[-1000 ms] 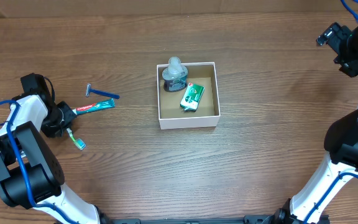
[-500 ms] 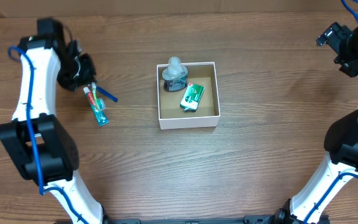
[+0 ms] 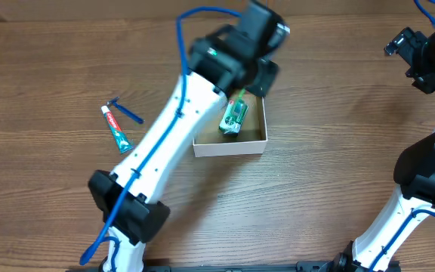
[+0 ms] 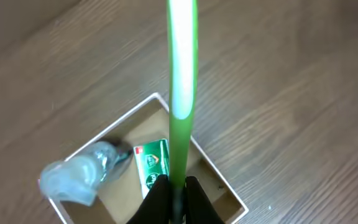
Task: Pack container
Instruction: 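Carry the toothbrush with the left gripper and drop it in the box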
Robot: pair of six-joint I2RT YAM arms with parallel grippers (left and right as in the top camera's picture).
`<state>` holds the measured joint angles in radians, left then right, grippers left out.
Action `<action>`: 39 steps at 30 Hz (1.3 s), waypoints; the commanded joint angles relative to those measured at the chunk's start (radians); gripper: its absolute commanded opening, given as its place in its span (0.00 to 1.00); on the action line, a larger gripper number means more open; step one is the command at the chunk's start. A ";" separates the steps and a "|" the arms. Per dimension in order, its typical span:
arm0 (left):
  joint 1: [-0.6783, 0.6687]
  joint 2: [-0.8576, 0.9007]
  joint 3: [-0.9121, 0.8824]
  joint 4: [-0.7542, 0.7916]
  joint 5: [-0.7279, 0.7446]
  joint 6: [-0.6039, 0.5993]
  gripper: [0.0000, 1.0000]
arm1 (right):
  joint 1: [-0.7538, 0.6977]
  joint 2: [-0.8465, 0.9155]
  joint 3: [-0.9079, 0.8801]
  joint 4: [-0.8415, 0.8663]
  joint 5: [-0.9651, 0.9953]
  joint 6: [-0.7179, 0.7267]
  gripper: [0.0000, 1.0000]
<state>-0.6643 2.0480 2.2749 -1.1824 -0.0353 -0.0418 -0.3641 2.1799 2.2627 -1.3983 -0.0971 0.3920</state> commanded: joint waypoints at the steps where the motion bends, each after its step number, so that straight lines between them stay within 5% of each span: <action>1: -0.042 -0.008 -0.018 -0.029 -0.088 0.308 0.05 | 0.003 -0.018 0.027 0.005 0.007 0.002 1.00; 6: 0.032 -0.008 -0.153 -0.055 -0.072 0.523 0.04 | 0.003 -0.018 0.027 0.005 0.007 0.002 1.00; 10: 0.082 -0.008 -0.273 -0.050 0.138 0.733 0.07 | 0.003 -0.018 0.027 0.005 0.007 0.002 1.00; 16: 0.081 -0.008 -0.345 0.041 0.165 0.865 0.05 | 0.003 -0.018 0.027 0.005 0.007 0.002 1.00; 17: 0.081 -0.008 -0.345 0.043 0.165 0.874 0.09 | 0.003 -0.018 0.027 0.005 0.007 0.002 1.00; 20: 0.081 -0.008 -0.345 0.041 0.165 0.872 0.60 | 0.003 -0.018 0.027 0.005 0.007 0.002 1.00; 24: 0.081 -0.008 -0.340 0.047 0.159 0.871 0.71 | 0.003 -0.018 0.027 0.005 0.007 0.002 1.00; 29: 0.077 -0.052 -0.135 0.023 0.158 0.649 0.74 | 0.003 -0.018 0.027 0.005 0.007 0.002 1.00; 31: 0.084 -0.097 -0.037 -0.026 0.134 0.528 1.00 | 0.003 -0.018 0.027 0.005 0.007 0.002 1.00; 33: 0.121 -0.130 -0.008 -0.087 0.047 0.408 1.00 | 0.003 -0.018 0.027 0.005 0.007 0.002 1.00; 39: 0.532 -0.058 -0.100 -0.179 0.064 -0.123 1.00 | 0.003 -0.018 0.027 0.005 0.007 0.002 1.00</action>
<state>-0.3328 1.9305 2.2482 -1.3354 -0.0010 0.1547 -0.3641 2.1799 2.2627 -1.3987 -0.0967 0.3920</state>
